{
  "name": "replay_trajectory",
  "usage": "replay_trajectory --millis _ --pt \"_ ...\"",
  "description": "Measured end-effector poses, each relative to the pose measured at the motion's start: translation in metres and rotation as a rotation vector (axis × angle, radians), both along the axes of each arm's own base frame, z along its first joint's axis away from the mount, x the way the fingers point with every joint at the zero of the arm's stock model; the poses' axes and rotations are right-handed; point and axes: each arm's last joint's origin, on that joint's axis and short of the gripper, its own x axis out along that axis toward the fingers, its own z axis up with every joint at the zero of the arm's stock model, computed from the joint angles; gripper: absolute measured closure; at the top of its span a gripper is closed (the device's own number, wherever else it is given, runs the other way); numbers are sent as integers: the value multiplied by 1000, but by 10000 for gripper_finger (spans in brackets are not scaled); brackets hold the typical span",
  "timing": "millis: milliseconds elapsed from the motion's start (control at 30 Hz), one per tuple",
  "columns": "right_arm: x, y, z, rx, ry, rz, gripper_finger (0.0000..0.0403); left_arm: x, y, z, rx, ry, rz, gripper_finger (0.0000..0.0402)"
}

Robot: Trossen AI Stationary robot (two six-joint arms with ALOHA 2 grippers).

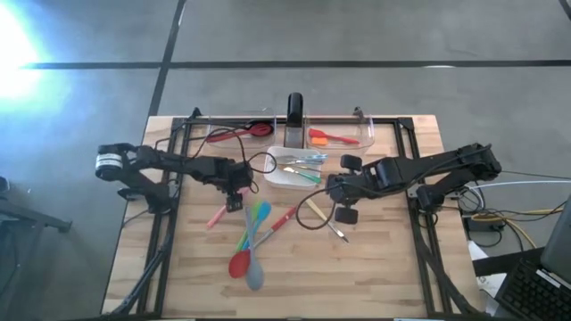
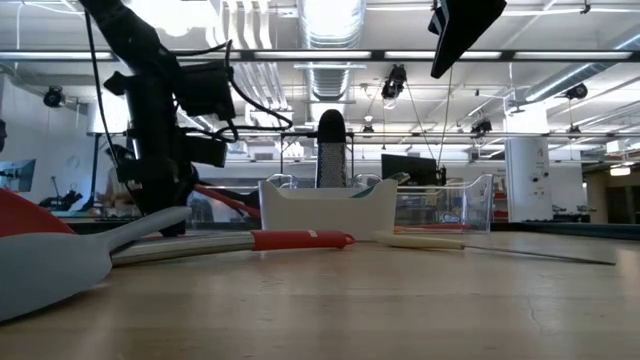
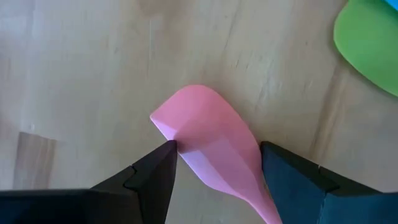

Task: Pick & Place Kitchen Items
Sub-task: Put the pink spatula into the right transparent bin

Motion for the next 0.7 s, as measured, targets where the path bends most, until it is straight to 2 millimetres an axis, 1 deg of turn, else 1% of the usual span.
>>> replay_trajectory --millis 100,200,300,467,700 --pt "0 0 0 -1 1 0 344 0 1 -4 23 13 15 168" --pt "0 0 0 0 0 0 342 -2 1 -12 29 37 42 169" --pt "0 0 0 1 -5 0 339 -3 1 -23 30 66 49 185" --pt "1 0 0 2 -12 0 339 -3 1 -34 37 101 45 255" --pt "1 0 0 3 -14 0 348 -3 1 -31 13 87 28 352"
